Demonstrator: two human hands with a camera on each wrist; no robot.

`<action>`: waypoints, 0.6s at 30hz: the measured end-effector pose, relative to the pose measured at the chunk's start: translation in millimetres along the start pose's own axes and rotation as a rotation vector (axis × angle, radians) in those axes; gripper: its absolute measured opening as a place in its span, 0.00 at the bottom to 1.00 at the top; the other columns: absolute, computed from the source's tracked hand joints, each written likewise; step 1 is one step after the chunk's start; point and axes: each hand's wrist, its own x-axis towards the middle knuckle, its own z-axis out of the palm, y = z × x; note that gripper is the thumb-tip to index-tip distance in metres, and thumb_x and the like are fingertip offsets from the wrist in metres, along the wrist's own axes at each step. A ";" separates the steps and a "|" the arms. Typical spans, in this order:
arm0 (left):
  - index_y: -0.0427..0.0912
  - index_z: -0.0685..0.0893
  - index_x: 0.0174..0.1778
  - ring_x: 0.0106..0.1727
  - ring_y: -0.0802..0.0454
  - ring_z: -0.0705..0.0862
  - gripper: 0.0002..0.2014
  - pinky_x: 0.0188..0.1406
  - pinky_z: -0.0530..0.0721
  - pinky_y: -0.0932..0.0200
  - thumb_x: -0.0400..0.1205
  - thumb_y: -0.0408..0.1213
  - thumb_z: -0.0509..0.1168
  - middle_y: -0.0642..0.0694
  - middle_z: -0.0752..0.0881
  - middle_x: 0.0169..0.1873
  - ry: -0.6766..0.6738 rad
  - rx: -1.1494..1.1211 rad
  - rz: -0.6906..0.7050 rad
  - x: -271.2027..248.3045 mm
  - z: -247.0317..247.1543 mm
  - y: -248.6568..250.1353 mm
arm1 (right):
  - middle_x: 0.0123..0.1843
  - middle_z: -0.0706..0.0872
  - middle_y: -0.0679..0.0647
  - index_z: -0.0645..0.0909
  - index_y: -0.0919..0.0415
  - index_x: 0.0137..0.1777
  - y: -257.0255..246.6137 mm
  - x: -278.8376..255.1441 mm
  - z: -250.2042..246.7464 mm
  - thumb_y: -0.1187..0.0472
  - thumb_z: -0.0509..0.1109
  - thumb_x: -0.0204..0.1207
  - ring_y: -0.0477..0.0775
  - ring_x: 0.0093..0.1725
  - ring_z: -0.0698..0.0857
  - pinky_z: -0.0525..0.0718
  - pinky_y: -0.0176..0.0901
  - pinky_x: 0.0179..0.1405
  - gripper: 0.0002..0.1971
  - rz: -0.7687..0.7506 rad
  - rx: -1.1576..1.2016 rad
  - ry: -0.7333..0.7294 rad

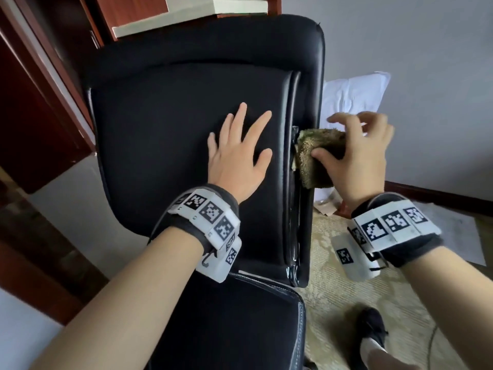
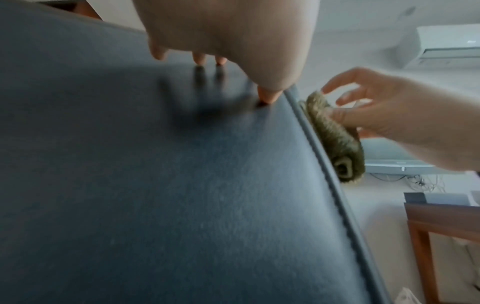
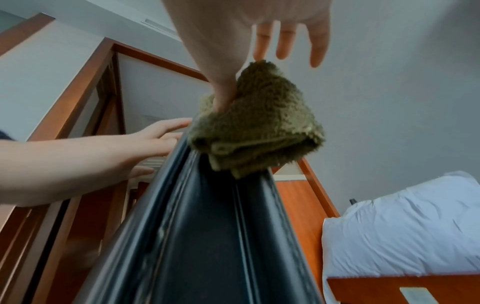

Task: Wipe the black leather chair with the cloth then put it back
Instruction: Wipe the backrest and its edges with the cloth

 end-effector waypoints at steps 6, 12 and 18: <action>0.60 0.46 0.82 0.83 0.46 0.40 0.29 0.78 0.47 0.37 0.86 0.43 0.50 0.48 0.42 0.83 0.031 0.034 -0.029 -2.6 23.5 4.2 | 0.50 0.83 0.63 0.86 0.63 0.53 12.8 -18.6 21.6 0.64 0.68 0.74 0.68 0.52 0.80 0.72 0.40 0.49 0.10 -0.207 0.031 0.148; 0.58 0.44 0.82 0.83 0.44 0.41 0.30 0.78 0.47 0.36 0.85 0.42 0.48 0.46 0.43 0.83 0.081 0.056 -0.037 -2.1 32.0 4.6 | 0.75 0.66 0.67 0.76 0.53 0.71 14.5 -25.7 22.7 0.42 0.62 0.74 0.77 0.74 0.61 0.63 0.66 0.72 0.27 -0.177 -0.103 -0.090; 0.57 0.44 0.82 0.83 0.44 0.40 0.30 0.78 0.45 0.36 0.86 0.39 0.48 0.46 0.42 0.83 0.077 0.016 -0.051 -2.8 33.2 8.3 | 0.67 0.70 0.69 0.75 0.56 0.70 13.9 -5.4 16.8 0.49 0.63 0.75 0.71 0.60 0.75 0.76 0.59 0.63 0.24 -0.199 -0.023 -0.183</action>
